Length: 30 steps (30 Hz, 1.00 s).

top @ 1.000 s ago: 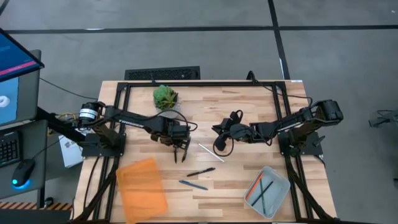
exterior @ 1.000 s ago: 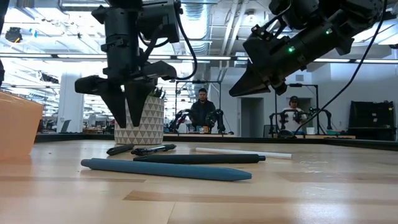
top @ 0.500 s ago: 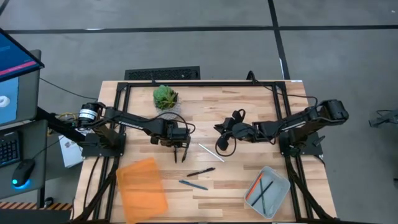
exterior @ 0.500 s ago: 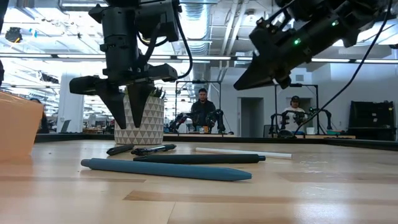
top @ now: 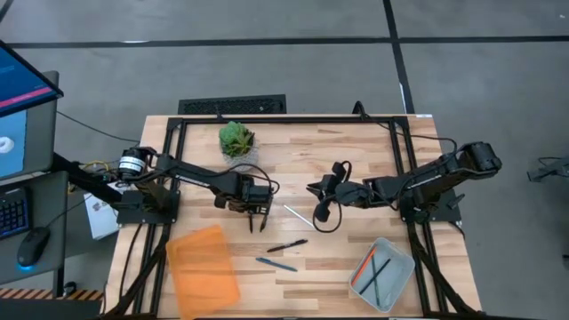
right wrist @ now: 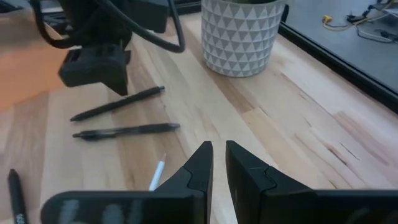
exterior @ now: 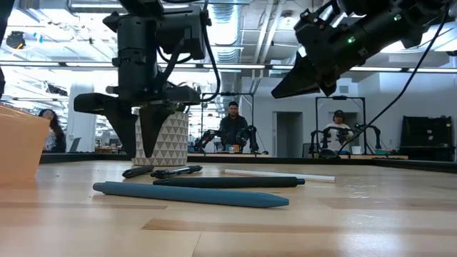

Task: Sort pens & pencils
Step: Put the black pen into the orange bin

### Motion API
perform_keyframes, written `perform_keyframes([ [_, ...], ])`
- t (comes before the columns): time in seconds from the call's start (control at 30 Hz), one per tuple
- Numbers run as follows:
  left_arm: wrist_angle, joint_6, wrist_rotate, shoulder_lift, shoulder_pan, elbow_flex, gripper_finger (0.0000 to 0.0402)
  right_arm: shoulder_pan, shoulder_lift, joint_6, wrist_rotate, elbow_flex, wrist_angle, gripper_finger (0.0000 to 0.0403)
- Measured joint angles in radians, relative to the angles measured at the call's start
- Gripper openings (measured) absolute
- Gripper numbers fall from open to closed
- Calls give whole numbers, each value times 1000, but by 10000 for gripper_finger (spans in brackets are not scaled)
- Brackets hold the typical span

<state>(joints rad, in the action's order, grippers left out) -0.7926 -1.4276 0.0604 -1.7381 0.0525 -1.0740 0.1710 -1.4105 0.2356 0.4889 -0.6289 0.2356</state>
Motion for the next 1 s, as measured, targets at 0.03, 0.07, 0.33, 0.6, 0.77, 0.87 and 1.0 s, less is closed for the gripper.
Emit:
perform_keyframes([
  [0.03,5,2,3,0,0,0,114,0,0,0,8,0,0,67],
  [0.07,12,3,6,0,0,0,114,-1,0,0,10,0,-3,67],
  [0.33,62,2,60,-22,2,-1,114,-1,0,0,10,0,-11,67],
  [0.6,66,-24,83,-31,22,-1,114,-2,-1,0,10,0,-19,67],
  [0.77,38,-25,106,-31,27,-1,114,-2,-1,0,10,0,-20,67],
  [0.87,40,-25,108,-31,27,-1,114,-2,-1,0,10,0,-19,67],
  [1.0,40,-25,113,-31,27,-1,114,-2,-1,0,10,0,-19,67],
])
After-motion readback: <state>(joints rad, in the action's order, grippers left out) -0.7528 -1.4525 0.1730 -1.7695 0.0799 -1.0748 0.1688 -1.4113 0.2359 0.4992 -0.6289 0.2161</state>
